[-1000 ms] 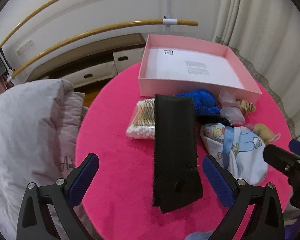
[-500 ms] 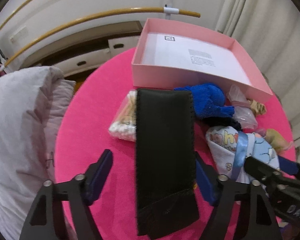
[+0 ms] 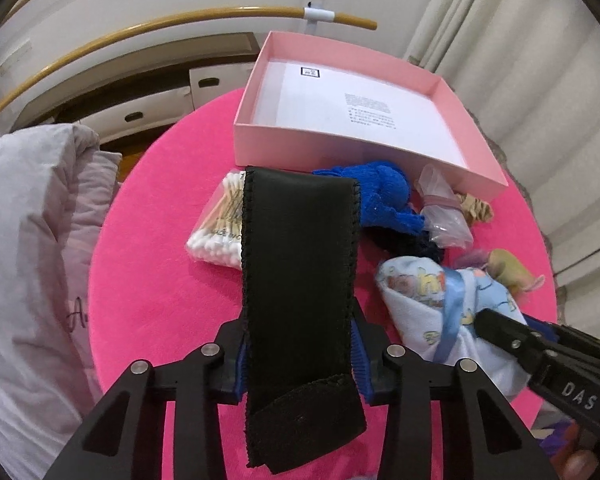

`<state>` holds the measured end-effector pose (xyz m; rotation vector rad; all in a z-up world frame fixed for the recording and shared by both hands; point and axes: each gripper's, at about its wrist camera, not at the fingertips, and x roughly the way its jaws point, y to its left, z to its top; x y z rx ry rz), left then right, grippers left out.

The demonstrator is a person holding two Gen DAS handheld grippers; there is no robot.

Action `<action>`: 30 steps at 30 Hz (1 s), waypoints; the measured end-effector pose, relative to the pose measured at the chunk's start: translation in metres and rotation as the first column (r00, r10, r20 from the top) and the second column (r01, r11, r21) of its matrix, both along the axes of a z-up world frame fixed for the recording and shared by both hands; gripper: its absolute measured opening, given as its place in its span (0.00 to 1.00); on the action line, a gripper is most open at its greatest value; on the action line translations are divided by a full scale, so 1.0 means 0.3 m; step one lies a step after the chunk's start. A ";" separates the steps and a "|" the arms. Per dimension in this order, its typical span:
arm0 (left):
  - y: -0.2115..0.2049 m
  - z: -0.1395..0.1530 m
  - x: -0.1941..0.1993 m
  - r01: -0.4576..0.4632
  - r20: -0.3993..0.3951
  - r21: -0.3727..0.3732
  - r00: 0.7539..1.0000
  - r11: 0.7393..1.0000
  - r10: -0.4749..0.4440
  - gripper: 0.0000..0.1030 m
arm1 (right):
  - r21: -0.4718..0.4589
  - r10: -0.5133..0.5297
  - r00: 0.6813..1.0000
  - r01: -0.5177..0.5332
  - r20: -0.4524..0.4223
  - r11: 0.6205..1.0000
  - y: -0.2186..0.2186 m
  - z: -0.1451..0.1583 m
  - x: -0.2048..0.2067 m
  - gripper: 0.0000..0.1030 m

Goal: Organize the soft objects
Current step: 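Grasp the black fabric strip with left tool while right tool grasps the patterned cloth bundle, then carry both held items over the pink box and release them inside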

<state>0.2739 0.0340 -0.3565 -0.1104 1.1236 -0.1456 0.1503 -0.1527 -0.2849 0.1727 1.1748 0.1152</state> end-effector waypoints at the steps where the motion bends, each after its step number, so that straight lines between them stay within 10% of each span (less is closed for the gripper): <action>1: 0.015 0.024 -0.015 0.004 0.002 0.005 1.000 1.000 -0.004 0.36 | 0.003 -0.003 1.000 0.003 -0.001 1.000 -0.007 0.005 -0.008 0.29; 13: -0.054 0.196 -0.114 0.045 0.016 0.051 0.999 0.998 -0.046 0.36 | 0.030 -0.001 1.000 0.000 0.024 1.000 -0.065 0.116 -0.086 0.29; 30: -0.140 0.674 -0.193 0.063 0.208 0.043 0.976 0.997 -0.070 0.36 | 0.042 -0.037 0.956 0.025 0.292 0.999 -0.132 0.571 -0.060 0.29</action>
